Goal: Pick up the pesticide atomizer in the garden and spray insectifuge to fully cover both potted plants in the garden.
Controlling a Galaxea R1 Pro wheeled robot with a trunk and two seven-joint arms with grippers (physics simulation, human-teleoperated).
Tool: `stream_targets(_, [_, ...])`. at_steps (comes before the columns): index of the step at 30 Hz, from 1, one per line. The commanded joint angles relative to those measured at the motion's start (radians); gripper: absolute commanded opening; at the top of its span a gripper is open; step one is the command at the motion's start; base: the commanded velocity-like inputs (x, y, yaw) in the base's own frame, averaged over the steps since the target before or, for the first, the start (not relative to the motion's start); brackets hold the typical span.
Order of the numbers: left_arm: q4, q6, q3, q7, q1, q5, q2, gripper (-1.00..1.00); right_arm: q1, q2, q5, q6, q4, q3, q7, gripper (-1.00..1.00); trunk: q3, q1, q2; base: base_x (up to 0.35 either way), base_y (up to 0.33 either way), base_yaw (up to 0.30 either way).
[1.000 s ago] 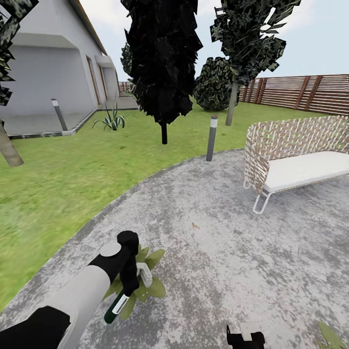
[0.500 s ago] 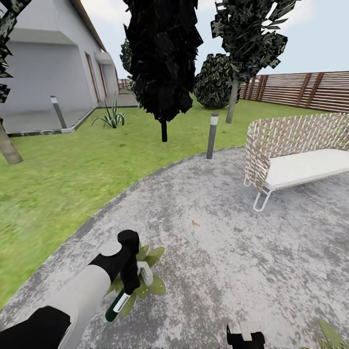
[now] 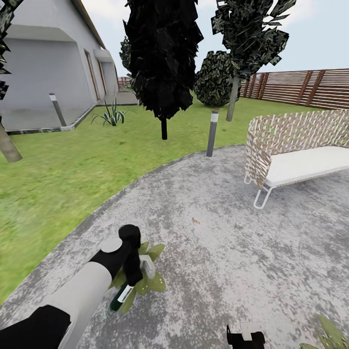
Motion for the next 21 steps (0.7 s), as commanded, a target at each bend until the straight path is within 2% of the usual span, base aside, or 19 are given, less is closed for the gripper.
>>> stream_targets(1, [-0.007,0.01,-0.002,-0.01,-0.001,-0.011,0.001,-1.0,-0.001,0.0,0.011,-0.002,0.001,-0.006,-0.006,1.0,-0.001,0.0,0.0,0.0,0.0,0.0])
stream_targets(7, [0.0,0.007,-0.001,-0.01,0.008,-0.015,0.03,-1.0,-0.001,-0.002,0.013,-0.002,0.001,-0.006,-0.005,1.0,-0.001,0.0,0.0,0.0,0.0,0.0])
stream_targets(21, [-0.003,0.005,-0.003,-0.01,0.078,-0.016,0.032,-1.0,-0.001,-0.004,0.014,-0.002,0.001,-0.006,-0.003,1.0,-0.001,0.0,0.0,0.0,0.0,0.0])
